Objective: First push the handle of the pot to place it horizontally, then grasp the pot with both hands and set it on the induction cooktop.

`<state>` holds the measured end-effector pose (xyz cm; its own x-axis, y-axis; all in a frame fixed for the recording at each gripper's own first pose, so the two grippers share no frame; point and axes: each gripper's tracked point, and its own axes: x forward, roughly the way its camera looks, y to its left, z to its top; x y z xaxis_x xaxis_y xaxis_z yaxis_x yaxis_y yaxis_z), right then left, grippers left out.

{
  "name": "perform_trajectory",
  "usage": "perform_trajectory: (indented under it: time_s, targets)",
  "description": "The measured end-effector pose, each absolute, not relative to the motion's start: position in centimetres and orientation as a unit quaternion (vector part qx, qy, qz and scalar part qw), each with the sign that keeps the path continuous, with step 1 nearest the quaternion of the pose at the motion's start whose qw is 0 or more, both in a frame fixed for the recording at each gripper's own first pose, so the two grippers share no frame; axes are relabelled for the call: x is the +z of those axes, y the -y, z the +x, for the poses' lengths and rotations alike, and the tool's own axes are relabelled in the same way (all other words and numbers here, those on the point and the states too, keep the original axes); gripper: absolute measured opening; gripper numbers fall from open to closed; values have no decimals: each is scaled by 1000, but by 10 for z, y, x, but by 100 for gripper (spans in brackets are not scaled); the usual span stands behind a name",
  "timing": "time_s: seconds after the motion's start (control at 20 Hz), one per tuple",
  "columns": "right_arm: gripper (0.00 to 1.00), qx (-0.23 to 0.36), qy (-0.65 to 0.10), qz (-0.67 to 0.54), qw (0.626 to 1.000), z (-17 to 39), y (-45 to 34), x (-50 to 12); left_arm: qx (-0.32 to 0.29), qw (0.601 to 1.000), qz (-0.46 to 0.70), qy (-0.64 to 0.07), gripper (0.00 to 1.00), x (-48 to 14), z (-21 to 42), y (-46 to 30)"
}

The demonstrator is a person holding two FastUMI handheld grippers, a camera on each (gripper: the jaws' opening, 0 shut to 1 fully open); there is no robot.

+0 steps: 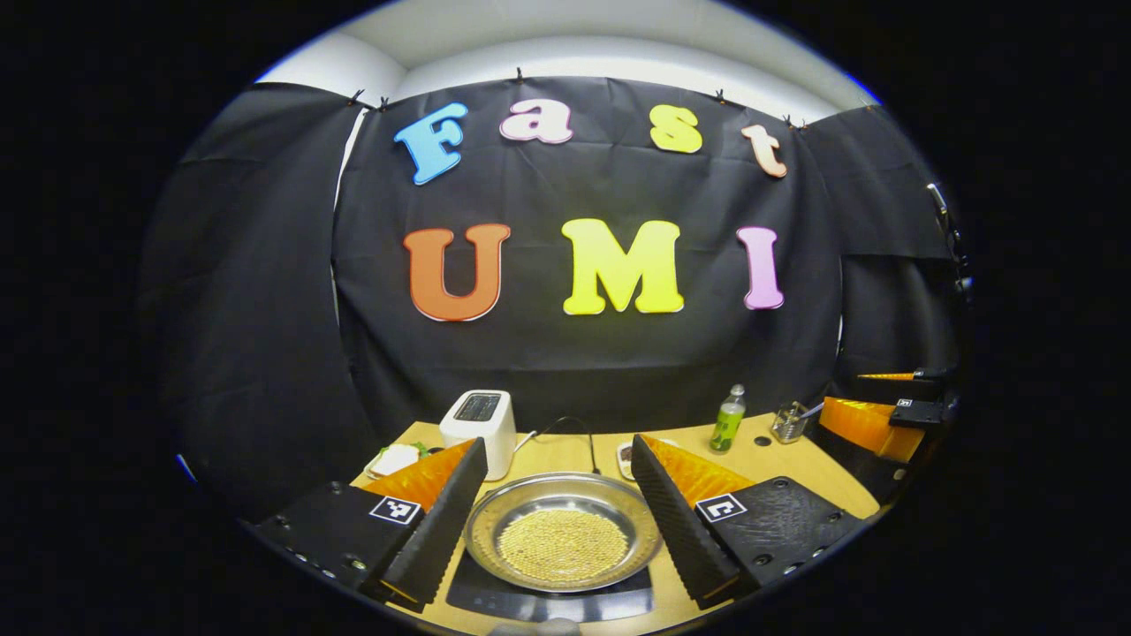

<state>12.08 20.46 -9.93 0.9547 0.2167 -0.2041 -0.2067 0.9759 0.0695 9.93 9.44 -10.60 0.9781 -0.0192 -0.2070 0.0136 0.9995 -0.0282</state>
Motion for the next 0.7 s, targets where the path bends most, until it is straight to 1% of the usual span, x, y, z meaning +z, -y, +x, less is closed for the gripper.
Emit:
perform_trajectory:
  time_s: [0.2, 0.3, 0.5, 0.7]
  targets:
    - [100, 95, -85, 31, 991, 98, -145, -78, -16, 996, -20, -82, 97, -69, 77, -44]
    - [100, 90, -75, 42, 992, 84, -113, -66, -8, 997, -21, -74, 97, -53, 64, -25]
    - [100, 70, -40, 39, 996, 59, -42, -40, 1, 998, -9, -64, 97, -34, 38, 19]
    - [100, 59, -25, 54, 996, 38, 8, -33, 8, 998, -7, -58, 97, -26, 11, 56]
